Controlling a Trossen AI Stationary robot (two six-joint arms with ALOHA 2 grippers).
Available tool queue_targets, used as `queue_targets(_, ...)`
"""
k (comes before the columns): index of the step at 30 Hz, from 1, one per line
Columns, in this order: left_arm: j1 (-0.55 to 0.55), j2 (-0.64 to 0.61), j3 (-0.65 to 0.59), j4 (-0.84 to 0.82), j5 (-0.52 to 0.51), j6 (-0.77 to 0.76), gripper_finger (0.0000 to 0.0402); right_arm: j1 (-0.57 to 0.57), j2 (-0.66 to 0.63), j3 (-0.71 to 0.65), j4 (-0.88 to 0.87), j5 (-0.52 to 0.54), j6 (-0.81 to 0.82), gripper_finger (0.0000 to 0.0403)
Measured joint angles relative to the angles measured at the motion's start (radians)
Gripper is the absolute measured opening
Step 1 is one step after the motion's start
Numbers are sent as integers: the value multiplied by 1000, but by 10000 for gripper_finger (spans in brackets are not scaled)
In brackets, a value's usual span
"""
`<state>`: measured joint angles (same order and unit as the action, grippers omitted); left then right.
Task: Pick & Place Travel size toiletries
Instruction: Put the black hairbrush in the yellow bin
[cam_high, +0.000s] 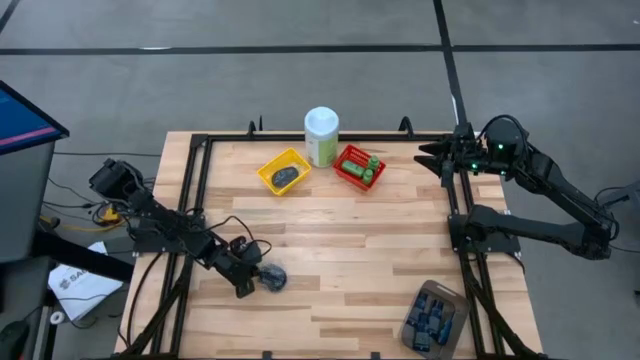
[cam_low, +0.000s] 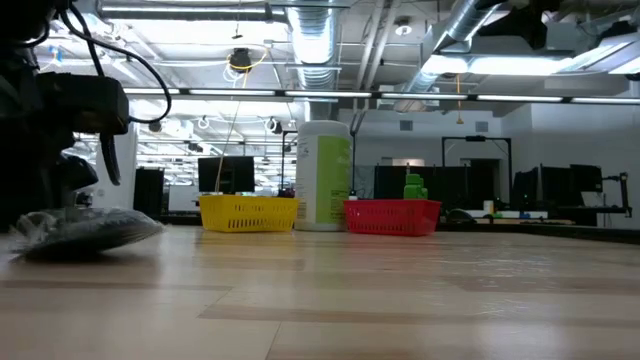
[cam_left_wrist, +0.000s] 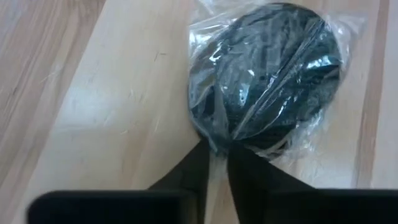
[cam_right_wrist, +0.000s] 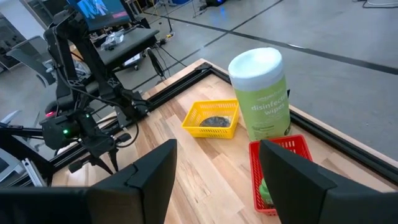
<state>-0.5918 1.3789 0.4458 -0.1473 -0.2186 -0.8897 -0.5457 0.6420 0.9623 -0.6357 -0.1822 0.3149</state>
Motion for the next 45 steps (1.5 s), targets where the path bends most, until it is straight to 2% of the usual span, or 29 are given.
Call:
queue_targets(5, 11, -32, -3, -4, 35, -4, 5, 0, 0, 0, 0, 0, 0, 221)
queue_targets(12, 55, -117, -3, -2, 19, -29, 1, 0, 0, 0, 0, 0, 0, 221)
queue_targets(15, 117, -176, -3, 4, -15, -58, 1, 0, 0, 0, 0, 0, -1, 221)
queue_targets(19, 229, -273, -2, 18, -134, -56, 0, 0, 0, 0, 0, 0, -6, 221)
queue_targets(23, 378, -352, -2, 59, -193, 27, 0, 0, -1, 0, 16, -7, -22, 220)
queue_targets(25, 453, -378, -2, 112, -194, 95, 0, 2, -11, 0, 60, -60, -74, 217)
queue_targets(27, 526, -397, -1, 161, -192, 159, 0, 0, -36, 1, 104, -111, -131, 202)
queue_targets(29, 598, -408, -1, 218, -160, 209, 0, -9, -83, 2, 109, -119, -182, 175)
queue_targets(36, 784, -407, -1, 330, -47, 345, 0, -43, -320, -47, 35, -109, -305, 16)
queue_targets(38, 831, -407, -1, 358, -5, 390, 0, -44, -410, -97, 23, -109, -295, 13)
queue_targets(43, 930, -407, -1, 399, 83, 421, 0, -44, -623, -292, 144, -106, -141, 2)
queue_targets(45, 961, -407, -1, 400, 100, 423, 0, -45, -636, -372, 231, -116, -77, 3)
